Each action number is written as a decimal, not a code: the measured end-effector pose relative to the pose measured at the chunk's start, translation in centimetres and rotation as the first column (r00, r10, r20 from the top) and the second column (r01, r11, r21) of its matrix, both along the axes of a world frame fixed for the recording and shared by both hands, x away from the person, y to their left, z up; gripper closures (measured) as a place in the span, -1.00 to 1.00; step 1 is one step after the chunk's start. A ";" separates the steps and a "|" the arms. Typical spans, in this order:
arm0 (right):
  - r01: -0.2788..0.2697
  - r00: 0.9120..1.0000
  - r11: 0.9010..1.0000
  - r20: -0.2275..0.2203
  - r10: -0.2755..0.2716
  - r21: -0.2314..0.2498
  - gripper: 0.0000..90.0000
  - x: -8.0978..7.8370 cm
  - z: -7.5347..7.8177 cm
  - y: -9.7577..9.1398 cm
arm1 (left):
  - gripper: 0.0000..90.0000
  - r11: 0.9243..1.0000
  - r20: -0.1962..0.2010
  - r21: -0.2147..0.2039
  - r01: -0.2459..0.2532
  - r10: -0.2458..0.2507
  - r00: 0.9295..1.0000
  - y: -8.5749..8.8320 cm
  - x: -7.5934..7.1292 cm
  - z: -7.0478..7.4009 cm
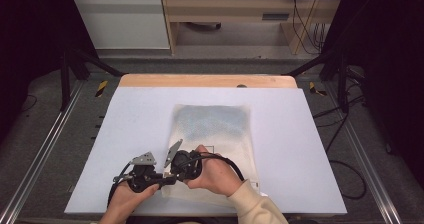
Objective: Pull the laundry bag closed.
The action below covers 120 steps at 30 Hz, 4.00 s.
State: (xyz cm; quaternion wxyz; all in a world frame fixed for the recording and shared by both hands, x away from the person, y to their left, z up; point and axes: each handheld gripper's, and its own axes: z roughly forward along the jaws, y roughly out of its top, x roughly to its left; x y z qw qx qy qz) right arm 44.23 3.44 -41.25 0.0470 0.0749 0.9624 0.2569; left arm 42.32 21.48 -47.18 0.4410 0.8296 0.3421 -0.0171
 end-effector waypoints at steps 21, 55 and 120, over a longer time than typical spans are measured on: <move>0.005 1.000 1.000 -0.024 -0.005 0.006 0.83 0.0 -0.2 -0.8 | 0.89 1.000 0.016 0.026 0.018 -0.018 1.000 -0.3 -0.2 0.0; 0.013 0.999 1.000 -0.044 -0.011 0.026 0.82 0.2 -0.3 -1.5 | 0.89 0.999 0.047 0.029 0.020 -0.021 0.999 -0.7 -0.5 0.1; 0.087 0.995 0.996 -0.042 -0.088 -0.031 0.82 0.5 -0.5 -4.6 | 0.89 1.000 0.055 0.016 0.019 -0.019 0.998 -0.7 -0.5 0.3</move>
